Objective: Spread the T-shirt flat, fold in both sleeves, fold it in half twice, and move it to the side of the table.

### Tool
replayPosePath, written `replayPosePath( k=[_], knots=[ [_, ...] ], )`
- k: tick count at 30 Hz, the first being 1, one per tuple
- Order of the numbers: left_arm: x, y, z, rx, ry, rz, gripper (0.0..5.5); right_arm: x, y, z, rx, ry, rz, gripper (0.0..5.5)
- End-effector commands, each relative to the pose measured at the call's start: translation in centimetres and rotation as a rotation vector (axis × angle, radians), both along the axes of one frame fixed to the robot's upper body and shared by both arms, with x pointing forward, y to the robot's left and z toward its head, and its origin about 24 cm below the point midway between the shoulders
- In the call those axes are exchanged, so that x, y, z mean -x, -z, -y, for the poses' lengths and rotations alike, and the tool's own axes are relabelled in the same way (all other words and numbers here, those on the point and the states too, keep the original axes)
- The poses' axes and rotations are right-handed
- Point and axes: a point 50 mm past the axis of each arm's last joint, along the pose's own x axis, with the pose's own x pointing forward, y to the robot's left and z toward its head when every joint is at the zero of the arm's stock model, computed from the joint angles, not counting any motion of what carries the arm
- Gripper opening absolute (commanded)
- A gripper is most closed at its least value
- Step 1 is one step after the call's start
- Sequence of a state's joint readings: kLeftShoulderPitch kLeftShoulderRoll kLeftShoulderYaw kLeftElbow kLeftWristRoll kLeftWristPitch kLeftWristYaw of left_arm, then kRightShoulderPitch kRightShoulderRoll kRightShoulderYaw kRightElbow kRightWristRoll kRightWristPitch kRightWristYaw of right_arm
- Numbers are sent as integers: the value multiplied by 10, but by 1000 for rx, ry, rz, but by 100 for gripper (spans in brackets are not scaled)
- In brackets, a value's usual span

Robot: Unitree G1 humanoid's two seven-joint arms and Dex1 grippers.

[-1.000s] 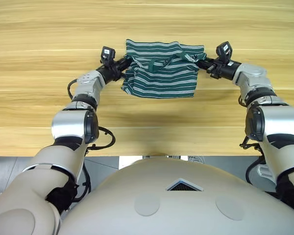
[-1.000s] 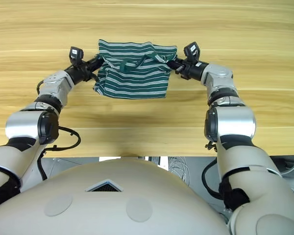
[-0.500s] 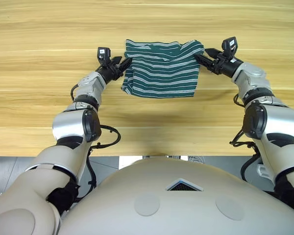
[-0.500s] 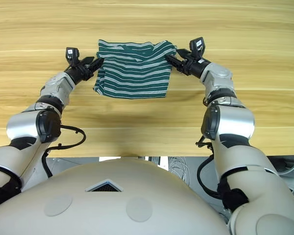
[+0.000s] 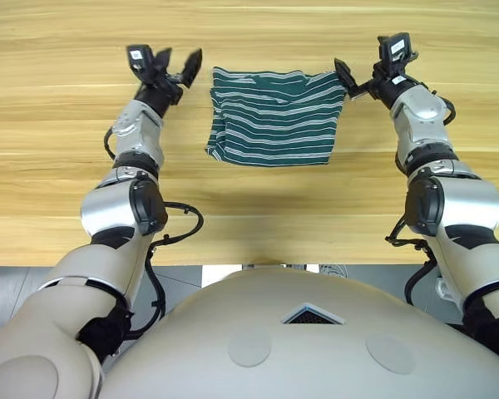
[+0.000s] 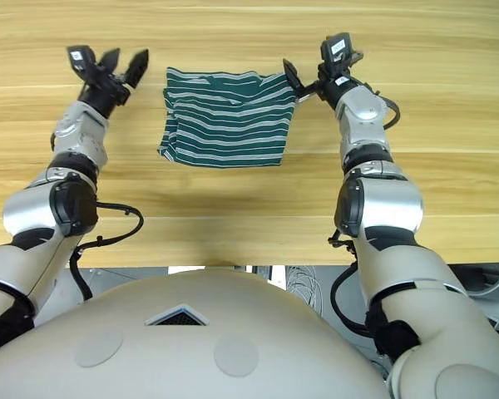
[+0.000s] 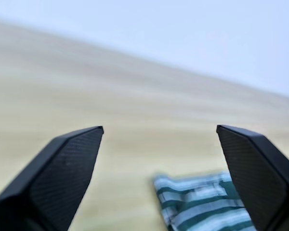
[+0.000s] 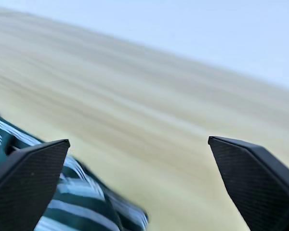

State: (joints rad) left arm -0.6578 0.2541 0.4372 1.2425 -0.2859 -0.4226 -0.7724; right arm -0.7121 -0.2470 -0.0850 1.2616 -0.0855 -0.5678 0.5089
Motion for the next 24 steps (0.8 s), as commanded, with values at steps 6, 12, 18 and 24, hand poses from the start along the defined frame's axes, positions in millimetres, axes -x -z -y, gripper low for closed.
replayPosePath(
  k=[6,12,18,24],
  knots=[
    [20,-15,-10,-139,-90,271,424,25,25,-134,97,-415,-109,536],
    [29,-31,0,-200,-62,406,424,44,56,-158,90,-343,-408,536],
    [28,-40,6,-232,-40,437,424,61,65,-180,1,-405,-603,536],
    [25,-44,7,-228,-40,450,424,80,65,-192,-125,-665,-746,536]
  ],
)
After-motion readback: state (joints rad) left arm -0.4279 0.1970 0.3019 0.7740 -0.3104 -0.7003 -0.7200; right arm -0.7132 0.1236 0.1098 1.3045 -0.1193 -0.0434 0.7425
